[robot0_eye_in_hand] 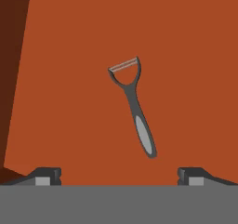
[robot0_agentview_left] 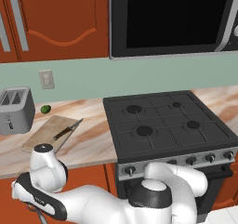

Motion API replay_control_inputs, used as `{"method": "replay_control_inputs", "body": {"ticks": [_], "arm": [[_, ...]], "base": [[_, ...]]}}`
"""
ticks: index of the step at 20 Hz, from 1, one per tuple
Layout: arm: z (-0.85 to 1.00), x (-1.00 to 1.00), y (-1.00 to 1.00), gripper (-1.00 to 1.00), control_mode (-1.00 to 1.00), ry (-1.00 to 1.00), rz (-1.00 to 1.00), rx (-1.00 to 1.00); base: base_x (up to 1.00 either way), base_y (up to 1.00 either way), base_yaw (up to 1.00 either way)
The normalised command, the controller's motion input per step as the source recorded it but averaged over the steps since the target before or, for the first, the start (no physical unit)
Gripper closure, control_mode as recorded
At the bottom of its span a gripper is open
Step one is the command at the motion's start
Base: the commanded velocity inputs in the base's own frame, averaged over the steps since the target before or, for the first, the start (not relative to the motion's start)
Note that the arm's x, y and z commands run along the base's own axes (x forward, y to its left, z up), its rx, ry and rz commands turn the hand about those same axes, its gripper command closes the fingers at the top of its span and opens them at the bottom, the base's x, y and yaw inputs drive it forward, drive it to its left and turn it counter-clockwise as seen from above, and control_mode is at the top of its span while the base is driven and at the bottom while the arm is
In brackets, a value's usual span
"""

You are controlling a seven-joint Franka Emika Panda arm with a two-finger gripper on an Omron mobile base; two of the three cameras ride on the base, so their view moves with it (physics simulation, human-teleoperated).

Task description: Open the drawer on the left and place the cutting tools on the cutting board.

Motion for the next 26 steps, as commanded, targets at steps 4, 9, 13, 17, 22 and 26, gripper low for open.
{"method": "replay_control_inputs", "body": {"ticks": [4, 9, 13, 17, 22, 26], "arm": [[-0.49, 0.0, -0.16, -1.0, -1.0, 0.04, 0.19, -0.04], [-0.44, -0.01, -0.27, -1.0, -1.0, 0.01, 0.21, -0.01], [-0.35, 0.0, -0.13, -1.0, -1.0, 0.0, 0.15, 0.0], [-0.25, 0.0, 0.04, -1.0, -1.0, 0.0, 0.06, -0.01], [-0.28, 0.0, 0.2, -1.0, -1.0, 0.0, 0.01, -0.04], [-0.24, 0.0, 0.24, -1.0, -1.0, 0.0, 0.0, -0.05]], "base": [[0.0, 0.0, 0.0], [0.0, 0.0, 0.0], [0.0, 0.0, 0.0], [0.0, 0.0, 0.0], [0.0, 0.0, 0.0], [0.0, 0.0, 0.0]]}}
